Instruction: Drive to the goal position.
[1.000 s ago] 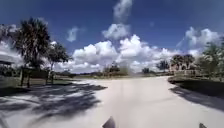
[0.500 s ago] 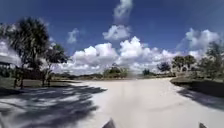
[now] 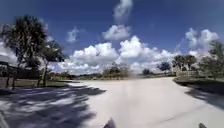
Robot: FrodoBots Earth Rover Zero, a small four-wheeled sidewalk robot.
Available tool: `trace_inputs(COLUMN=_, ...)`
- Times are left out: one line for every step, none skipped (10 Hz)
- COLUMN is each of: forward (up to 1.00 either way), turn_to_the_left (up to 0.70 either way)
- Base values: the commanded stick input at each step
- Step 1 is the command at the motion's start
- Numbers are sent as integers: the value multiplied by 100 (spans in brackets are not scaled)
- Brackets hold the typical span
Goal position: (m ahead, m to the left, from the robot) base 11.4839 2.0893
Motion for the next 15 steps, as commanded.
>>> trace_inputs(forward=70, turn_to_the_left=0)
trace_inputs(forward=70, turn_to_the_left=0)
trace_inputs(forward=70, turn_to_the_left=0)
trace_inputs(forward=70, turn_to_the_left=0)
trace_inputs(forward=70, turn_to_the_left=0)
trace_inputs(forward=70, turn_to_the_left=0)
trace_inputs(forward=70, turn_to_the_left=0)
trace_inputs(forward=70, turn_to_the_left=0)
trace_inputs(forward=70, turn_to_the_left=0)
trace_inputs(forward=70, turn_to_the_left=0)
trace_inputs(forward=70, turn_to_the_left=0)
trace_inputs(forward=70, turn_to_the_left=0)
trace_inputs(forward=70, turn_to_the_left=0)
trace_inputs(forward=70, turn_to_the_left=0)
trace_inputs(forward=70, turn_to_the_left=0)
